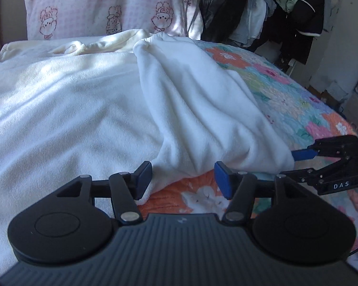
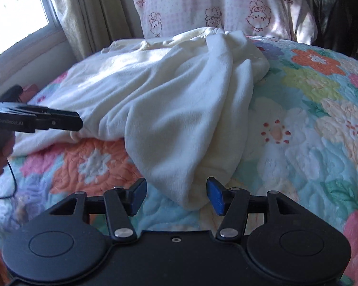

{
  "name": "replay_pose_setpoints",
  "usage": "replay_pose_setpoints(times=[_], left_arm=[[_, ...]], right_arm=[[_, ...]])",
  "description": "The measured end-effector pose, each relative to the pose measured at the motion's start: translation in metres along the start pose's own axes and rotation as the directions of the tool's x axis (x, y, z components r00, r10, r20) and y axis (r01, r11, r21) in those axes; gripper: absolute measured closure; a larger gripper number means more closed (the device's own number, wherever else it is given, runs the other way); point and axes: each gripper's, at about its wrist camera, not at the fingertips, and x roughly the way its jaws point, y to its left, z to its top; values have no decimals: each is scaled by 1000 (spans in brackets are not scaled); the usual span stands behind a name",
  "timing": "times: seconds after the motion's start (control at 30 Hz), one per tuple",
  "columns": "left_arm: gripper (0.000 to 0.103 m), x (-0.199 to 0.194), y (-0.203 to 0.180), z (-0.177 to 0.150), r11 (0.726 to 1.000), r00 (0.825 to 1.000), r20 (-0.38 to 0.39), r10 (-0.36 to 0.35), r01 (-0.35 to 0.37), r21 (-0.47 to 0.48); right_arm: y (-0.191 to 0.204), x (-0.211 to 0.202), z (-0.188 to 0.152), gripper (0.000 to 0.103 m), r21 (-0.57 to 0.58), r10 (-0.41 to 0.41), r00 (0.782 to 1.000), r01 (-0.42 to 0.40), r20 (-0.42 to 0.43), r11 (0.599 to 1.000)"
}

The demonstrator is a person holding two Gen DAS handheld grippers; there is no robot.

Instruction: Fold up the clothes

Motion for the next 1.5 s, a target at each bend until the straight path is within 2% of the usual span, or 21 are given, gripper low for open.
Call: replay_pose_setpoints(times=[0.07,0.13,0.23,0.27,0.3,0.33,0.37,0.4,0.43,0.5,0.63,0.7,0.8,0.83,1.03,1.17,1.27,1.33,1.4,1.43,1.5], left_arm=[[46,12,-14,-10,991,996,-13,84,-83,103],[45,21,-26,-13,961,982,33,184,-187,204],[32,33,-31,-13,918,949,114,294,-314,241],[32,34,-28,-13,923,948,117,297,-316,219],[32,36,-24,-12,928,947,120,299,-318,196],[46,37,-21,-12,933,946,122,299,-317,171],[78,34,-15,-11,953,959,112,259,-273,131],[80,31,-14,-8,957,961,95,261,-270,108],[85,27,-12,-6,959,962,79,262,-268,87],[86,11,-18,-1,960,963,91,253,-262,99],[87,-20,-32,1,960,962,113,249,-260,103],[87,-22,-34,-8,962,966,84,246,-254,99],[87,-3,-35,-27,957,966,-1,257,-254,141],[87,-3,-36,-26,956,966,3,260,-258,139],[87,-9,-34,-21,963,967,7,253,-253,93],[84,-4,-31,-29,963,964,-61,259,-252,96],[84,-22,-33,-28,955,959,-55,280,-272,114],[80,-36,-24,-29,945,943,-78,325,-320,66],[72,-50,-4,-37,931,924,-140,356,-363,-29],[68,-56,11,-43,924,919,-190,346,-369,-102],[68,-70,42,-60,896,925,-249,286,-350,-271]], right_arm=[[20,13,-9,37,-159,-114,993,116,18,980],[42,28,-20,34,-312,-220,972,234,82,921],[48,35,-20,34,-249,-265,949,302,171,920],[48,37,-18,35,-252,-285,940,326,187,911],[49,39,-15,41,-257,-304,931,351,203,900],[50,41,-12,50,-262,-323,920,375,220,889],[49,37,-8,77,-255,-328,917,382,228,888],[48,31,-4,90,-248,-333,913,388,236,888],[47,26,0,91,-241,-337,909,393,244,887],[47,9,3,94,-238,-352,894,419,278,876],[51,-18,1,94,-281,-374,879,455,296,845],[49,-19,-4,95,-293,-367,892,437,265,850],[40,0,-22,95,-263,-336,923,376,185,888],[37,6,-27,95,-248,-325,932,357,159,901],[43,-10,-20,95,-259,-325,923,371,204,892],[32,4,-29,95,-216,-306,942,330,139,919],[31,5,-32,95,-214,-308,943,329,127,920],[32,3,-29,95,-221,-327,937,348,125,911],[27,1,-27,94,-179,-325,941,336,91,925],[25,1,-26,94,-157,-323,944,330,74,931],[22,-1,-24,91,-116,-331,943,333,35,936]])
